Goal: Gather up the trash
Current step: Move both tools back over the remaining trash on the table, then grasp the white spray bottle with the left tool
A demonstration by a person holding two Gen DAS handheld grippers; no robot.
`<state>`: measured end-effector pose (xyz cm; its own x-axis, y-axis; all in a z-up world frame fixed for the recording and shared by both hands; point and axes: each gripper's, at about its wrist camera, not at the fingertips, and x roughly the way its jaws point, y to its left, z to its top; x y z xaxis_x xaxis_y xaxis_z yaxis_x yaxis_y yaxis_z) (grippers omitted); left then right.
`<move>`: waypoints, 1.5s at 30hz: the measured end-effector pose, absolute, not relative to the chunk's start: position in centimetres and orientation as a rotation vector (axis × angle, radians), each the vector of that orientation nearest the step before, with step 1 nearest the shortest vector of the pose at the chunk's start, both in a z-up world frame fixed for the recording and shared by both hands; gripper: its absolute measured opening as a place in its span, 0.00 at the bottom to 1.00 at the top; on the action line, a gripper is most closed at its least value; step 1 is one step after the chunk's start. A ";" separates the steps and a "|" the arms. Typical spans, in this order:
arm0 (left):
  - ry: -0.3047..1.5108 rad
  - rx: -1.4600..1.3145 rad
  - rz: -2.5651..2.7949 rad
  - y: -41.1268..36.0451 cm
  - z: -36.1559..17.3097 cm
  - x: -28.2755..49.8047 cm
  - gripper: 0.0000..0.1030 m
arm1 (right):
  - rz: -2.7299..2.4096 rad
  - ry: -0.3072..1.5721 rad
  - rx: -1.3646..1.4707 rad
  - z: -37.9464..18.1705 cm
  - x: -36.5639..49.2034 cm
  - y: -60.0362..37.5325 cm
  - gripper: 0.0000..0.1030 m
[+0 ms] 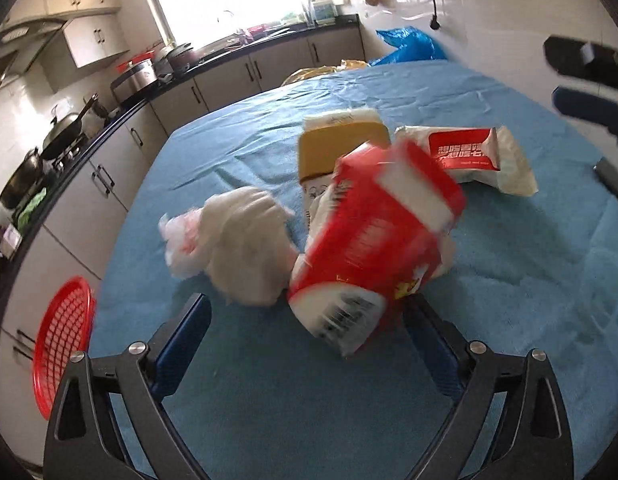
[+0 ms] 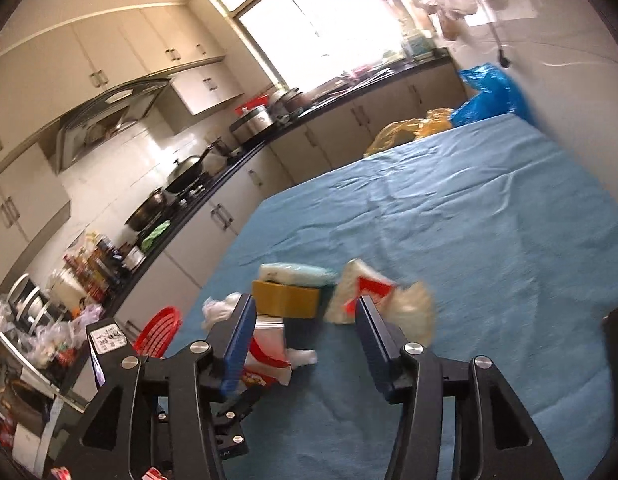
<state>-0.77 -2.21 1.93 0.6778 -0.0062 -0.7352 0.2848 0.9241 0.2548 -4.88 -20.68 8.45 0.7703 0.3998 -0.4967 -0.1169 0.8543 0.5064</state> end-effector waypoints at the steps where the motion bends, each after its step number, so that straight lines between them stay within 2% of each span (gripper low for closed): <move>1: 0.819 0.370 -0.164 -2.5 1.7 -0.4 0.93 | 0.271 0.643 0.476 8.3 -4.7 -21.2 0.55; 3: 0.818 0.363 -0.169 -3.0 1.5 0.1 0.93 | 0.239 0.668 0.484 7.8 -4.0 -22.2 0.63; 6: 0.804 0.336 -0.187 -3.1 1.6 0.4 0.91 | 0.200 0.724 0.511 6.3 -2.6 -23.6 0.67; 8: 0.782 0.313 -0.185 -2.9 2.0 0.3 0.71 | 0.196 0.758 0.542 5.2 -1.6 -23.9 0.68; 9: 0.776 0.294 -0.188 -2.7 2.2 0.3 0.66 | 0.193 0.769 0.549 4.8 -1.3 -24.1 0.69; 10: 0.781 0.273 -0.201 -2.5 2.3 0.5 0.53 | 0.184 0.789 0.552 4.3 -0.8 -24.1 0.69; 11: 0.793 0.252 -0.216 -2.3 2.2 0.6 0.45 | 0.178 0.801 0.552 3.9 -0.4 -24.3 0.69; 13: 0.805 0.229 -0.224 -2.0 2.1 0.7 0.41 | 0.175 0.812 0.546 3.5 0.1 -24.1 0.69; 17: 0.817 0.190 -0.256 -1.4 2.2 0.2 0.43 | 0.192 0.829 0.518 2.8 0.7 -23.3 0.67; 18: 0.827 0.180 -0.273 -1.3 2.2 0.0 0.46 | 0.205 0.833 0.513 2.7 0.8 -23.0 0.59; 19: 0.833 0.174 -0.292 -1.3 2.3 -0.3 0.54 | 0.217 0.842 0.508 2.5 0.9 -22.8 0.50; 20: 0.836 0.173 -0.305 -1.2 2.3 -0.8 0.67 | 0.234 0.858 0.498 2.3 1.0 -22.5 0.37; 21: 0.832 0.177 -0.309 -1.1 2.4 -1.4 0.71 | 0.250 0.865 0.497 2.1 1.1 -22.3 0.29; 23: 0.822 0.188 -0.308 -0.7 2.6 -2.5 0.72 | 0.283 0.857 0.498 2.2 0.9 -21.9 0.26; 24: 0.822 0.189 -0.315 -0.5 2.6 -3.1 0.73 | 0.308 0.842 0.496 2.5 0.7 -21.7 0.14; 26: 0.831 0.185 -0.320 0.1 2.7 -3.9 0.74 | 0.331 0.814 0.493 3.0 0.3 -21.5 0.08; 37: 0.822 0.207 -0.196 0.1 3.6 -0.4 0.75 | 0.346 0.750 0.513 4.2 -1.4 -22.0 0.06; 39: 0.831 0.215 -0.195 -0.5 3.6 0.6 0.71 | 0.338 0.748 0.532 4.2 -1.6 -22.6 0.08; 41: 0.854 0.240 -0.207 -1.3 3.5 1.8 0.57 | 0.335 0.753 0.555 4.0 -1.6 -23.2 0.08; 45: 0.878 0.291 -0.211 -2.9 2.8 2.8 0.55 | 0.339 0.778 0.581 3.5 -1.4 -23.5 0.09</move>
